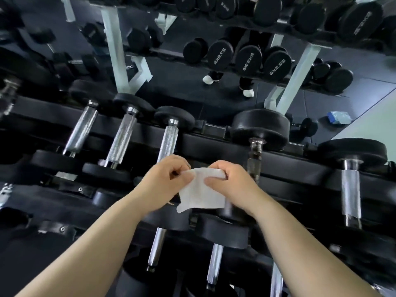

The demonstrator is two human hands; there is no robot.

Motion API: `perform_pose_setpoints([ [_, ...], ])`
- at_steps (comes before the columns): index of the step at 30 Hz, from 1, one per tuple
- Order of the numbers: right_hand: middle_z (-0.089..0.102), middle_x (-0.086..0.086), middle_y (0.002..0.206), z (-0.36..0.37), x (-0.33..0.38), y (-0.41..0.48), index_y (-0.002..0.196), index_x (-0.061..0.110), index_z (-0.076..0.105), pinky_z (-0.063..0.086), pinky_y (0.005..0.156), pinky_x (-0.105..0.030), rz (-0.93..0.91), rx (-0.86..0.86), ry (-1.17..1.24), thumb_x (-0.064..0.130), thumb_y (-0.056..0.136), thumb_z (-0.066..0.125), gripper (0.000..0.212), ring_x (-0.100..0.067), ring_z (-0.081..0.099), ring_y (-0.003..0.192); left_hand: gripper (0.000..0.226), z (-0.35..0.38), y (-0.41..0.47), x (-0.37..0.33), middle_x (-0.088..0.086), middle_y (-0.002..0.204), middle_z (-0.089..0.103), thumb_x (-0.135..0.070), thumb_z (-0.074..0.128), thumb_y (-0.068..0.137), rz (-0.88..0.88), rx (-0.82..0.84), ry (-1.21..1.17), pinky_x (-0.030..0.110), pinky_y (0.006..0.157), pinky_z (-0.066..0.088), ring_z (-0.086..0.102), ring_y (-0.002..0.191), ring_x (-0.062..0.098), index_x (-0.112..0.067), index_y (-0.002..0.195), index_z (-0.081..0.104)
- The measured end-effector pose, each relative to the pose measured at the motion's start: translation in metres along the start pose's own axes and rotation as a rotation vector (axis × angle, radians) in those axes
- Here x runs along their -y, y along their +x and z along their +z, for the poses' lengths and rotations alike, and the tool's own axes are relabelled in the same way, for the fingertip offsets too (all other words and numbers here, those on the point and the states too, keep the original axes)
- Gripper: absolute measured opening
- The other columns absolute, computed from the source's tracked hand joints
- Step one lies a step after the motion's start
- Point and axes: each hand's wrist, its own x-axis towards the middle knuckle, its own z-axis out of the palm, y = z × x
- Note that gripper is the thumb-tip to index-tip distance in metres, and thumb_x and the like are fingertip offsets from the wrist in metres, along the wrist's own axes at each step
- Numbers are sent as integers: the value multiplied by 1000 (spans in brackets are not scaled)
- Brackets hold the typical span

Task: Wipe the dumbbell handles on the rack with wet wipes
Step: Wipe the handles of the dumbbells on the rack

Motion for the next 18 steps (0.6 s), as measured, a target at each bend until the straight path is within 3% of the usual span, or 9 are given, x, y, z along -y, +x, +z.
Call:
perform_pose_setpoints([
  [4,52,3,71,33,18,18,76,21,52,38,52,-15,157,-66,84,9,85,51,15,-10,48,63,24,-42,-10,40,-16,81,57,-18,59,86,129,-113,170,6,71,36,52,82,1,-33,68,52],
  [6,48,2,74,47,25,31,77,18,49,33,56,-24,216,-222,84,7,86,45,14,-13,43,66,18,-58,-15,62,-27,82,51,-16,60,85,210,-127,270,0,75,31,47,82,-1,-31,78,56],
  [8,44,3,73,60,33,44,85,14,46,30,54,-23,210,-431,74,4,86,39,12,-12,40,64,7,-72,-17,82,-31,87,49,-17,60,84,280,-113,308,-1,78,32,42,87,-5,-21,88,63],
  [10,44,8,75,73,41,54,96,14,46,31,53,-20,165,-599,32,1,87,35,20,-6,40,64,17,-86,-17,95,-17,90,61,-21,54,79,439,-111,367,11,83,40,46,92,1,-13,87,68],
  [12,50,12,85,87,50,59,113,16,50,35,62,-19,59,-688,-114,-1,89,33,34,-5,46,75,25,-97,-14,102,-1,89,68,-21,49,76,547,-146,433,20,88,35,48,95,10,-10,82,70],
  [15,57,-4,110,107,49,79,124,13,54,26,88,-9,-125,-650,-400,-3,88,33,44,-20,48,109,28,-113,-6,113,2,89,68,-24,47,77,504,-233,451,22,90,30,47,95,13,-9,81,70],
  [16,57,-8,118,112,44,88,120,19,59,25,99,-13,-169,-599,-469,-1,87,35,45,-25,46,118,28,-116,-3,118,2,87,67,-25,47,77,488,-246,455,24,89,31,47,94,13,-10,81,70],
  [18,58,-7,123,117,34,100,104,30,68,33,107,-37,-206,-484,-511,0,84,44,44,-28,42,127,28,-117,2,129,0,81,67,-27,48,77,506,-263,505,24,84,33,47,89,12,-11,76,70],
])
